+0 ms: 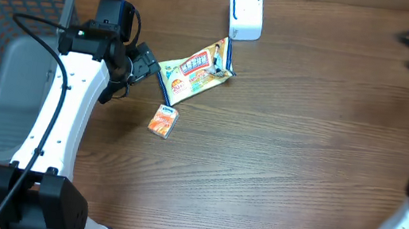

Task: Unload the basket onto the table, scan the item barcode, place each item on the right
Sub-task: 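Reach the right gripper to the yellow wet-wipes bag and grasp it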

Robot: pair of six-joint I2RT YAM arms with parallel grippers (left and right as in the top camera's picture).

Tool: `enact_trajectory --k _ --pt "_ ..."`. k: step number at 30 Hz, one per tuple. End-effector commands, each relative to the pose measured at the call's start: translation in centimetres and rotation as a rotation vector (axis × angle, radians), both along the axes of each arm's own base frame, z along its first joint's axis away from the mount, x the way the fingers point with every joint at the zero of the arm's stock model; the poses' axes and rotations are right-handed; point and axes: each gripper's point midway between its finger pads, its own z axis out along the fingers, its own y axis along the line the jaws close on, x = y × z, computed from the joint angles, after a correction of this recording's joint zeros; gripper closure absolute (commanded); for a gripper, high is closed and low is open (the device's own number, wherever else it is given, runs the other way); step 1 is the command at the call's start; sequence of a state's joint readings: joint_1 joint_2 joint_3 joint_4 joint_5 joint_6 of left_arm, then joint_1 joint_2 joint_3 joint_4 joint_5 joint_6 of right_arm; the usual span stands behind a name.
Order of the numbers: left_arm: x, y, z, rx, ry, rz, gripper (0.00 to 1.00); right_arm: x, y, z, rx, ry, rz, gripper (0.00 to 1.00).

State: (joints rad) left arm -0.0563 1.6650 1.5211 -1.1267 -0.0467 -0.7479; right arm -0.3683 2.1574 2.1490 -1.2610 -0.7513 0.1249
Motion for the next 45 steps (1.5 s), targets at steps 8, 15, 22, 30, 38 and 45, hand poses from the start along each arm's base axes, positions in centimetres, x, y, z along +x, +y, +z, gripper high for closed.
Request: enact_trajectory --k 8,15,22,30,38,45 --pt "0.3 0.4 0.9 0.019 -0.027 -0.009 0.00 0.0 26.4 -9.6 -0.273 0.102 0.390 0.00" --pt "0.3 0.4 0.9 0.019 -0.027 -0.009 0.00 -1.0 33.1 -14.1 -0.244 0.144 0.425 0.00" --pt "0.3 0.4 0.9 0.019 -0.027 -0.009 0.00 -1.7 35.5 -15.9 -0.280 0.157 0.394 0.08" --pt "0.3 0.4 0.9 0.019 -0.027 -0.009 0.00 -1.7 35.1 -19.3 -0.327 0.201 0.378 0.50" --pt "0.3 0.4 0.9 0.019 -0.027 -0.009 0.00 -2.8 31.0 -18.8 -0.477 0.282 0.315 0.96" --pt "0.3 0.4 0.9 0.019 -0.027 -0.009 0.00 -6.3 25.0 -13.1 -0.698 0.366 0.253 0.96"
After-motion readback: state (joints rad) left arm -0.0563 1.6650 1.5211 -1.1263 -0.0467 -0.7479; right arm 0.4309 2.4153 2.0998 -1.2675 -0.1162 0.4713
